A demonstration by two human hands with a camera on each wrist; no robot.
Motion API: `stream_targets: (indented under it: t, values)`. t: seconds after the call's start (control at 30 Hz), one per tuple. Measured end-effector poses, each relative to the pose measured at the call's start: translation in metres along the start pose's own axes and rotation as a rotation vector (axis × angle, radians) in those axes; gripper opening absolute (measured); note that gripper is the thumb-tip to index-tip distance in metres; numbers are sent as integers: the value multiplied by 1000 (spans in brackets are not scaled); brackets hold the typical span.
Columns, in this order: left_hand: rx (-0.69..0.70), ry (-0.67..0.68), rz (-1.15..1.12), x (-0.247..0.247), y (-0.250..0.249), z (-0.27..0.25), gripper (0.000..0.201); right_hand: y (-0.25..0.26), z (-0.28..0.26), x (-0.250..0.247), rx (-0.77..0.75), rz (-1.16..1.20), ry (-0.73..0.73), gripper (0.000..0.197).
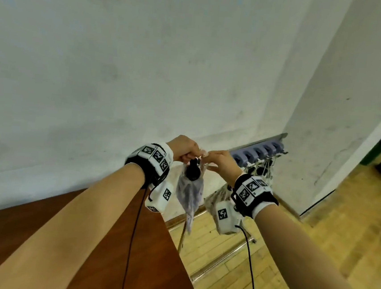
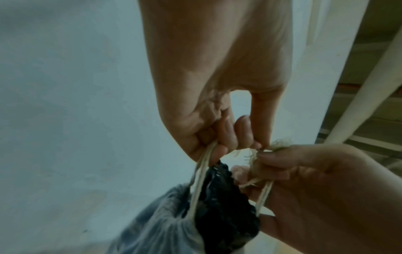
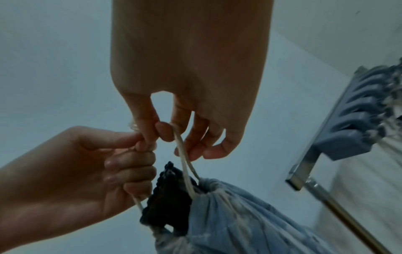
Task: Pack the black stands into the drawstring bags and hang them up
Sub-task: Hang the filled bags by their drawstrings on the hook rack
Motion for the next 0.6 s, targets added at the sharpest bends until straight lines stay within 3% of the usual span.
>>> stream_targets:
  t: [0.13,0.4,0.6]
  values:
    - [22,53,40,80,-14,29,29,-35,7,-72,99,55,8,19]
    - [-17,227,84,226,-36,95,21,-113,50,-207,268,178,-126,29]
    - [-32,328,136,299,-44,176,16,-159,115,-272,371,120,-58,27]
Point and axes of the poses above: each hand's wrist, its own z-axis towards the middle knuckle, its own x-axis out of the palm, y = z × x, the point moved 7 cm from there along z, towards the middle knuckle, and after that the axes turned 13 degrees about -y, right-handed, at the moved point
